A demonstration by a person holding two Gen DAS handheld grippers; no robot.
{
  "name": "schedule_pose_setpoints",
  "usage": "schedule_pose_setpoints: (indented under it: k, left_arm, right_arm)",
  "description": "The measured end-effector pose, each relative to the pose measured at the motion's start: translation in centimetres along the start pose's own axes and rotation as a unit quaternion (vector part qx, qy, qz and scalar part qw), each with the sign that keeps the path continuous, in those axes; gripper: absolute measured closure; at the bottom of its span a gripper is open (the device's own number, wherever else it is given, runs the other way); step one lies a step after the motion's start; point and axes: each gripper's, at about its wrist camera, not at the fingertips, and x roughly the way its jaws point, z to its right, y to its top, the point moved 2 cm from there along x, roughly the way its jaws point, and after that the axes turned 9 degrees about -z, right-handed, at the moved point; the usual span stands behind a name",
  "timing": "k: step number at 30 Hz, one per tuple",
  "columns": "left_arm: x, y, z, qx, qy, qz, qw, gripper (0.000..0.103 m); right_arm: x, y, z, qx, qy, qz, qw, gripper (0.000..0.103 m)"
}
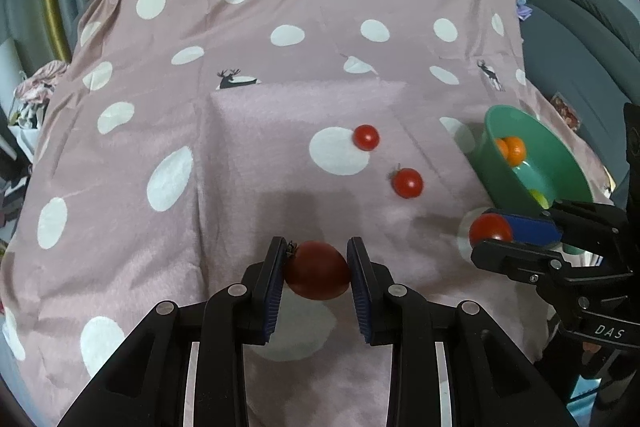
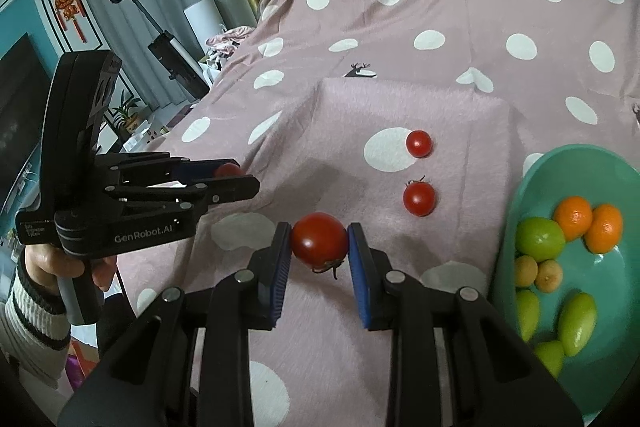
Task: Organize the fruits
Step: 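Carry both cherry tomatoes over the green bowl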
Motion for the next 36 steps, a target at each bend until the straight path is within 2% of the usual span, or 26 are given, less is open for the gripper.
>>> schedule_pose_setpoints:
  k: [21,36]
  left_arm:
    - [-3.3,1.4,4.7,0.049,0.002,0.034,0.9982,0.072]
    - [-3.7,3.2,9.7,0.099,-0.01,0.044,0.994,0.072]
  right_arm:
    - [-5.0,-1.0,1.6,0.023,-0.018,0.058,0.998,0.074]
    - [-8.3,-2.4,4.0,0.052,-0.043,0.091,0.994,0.074]
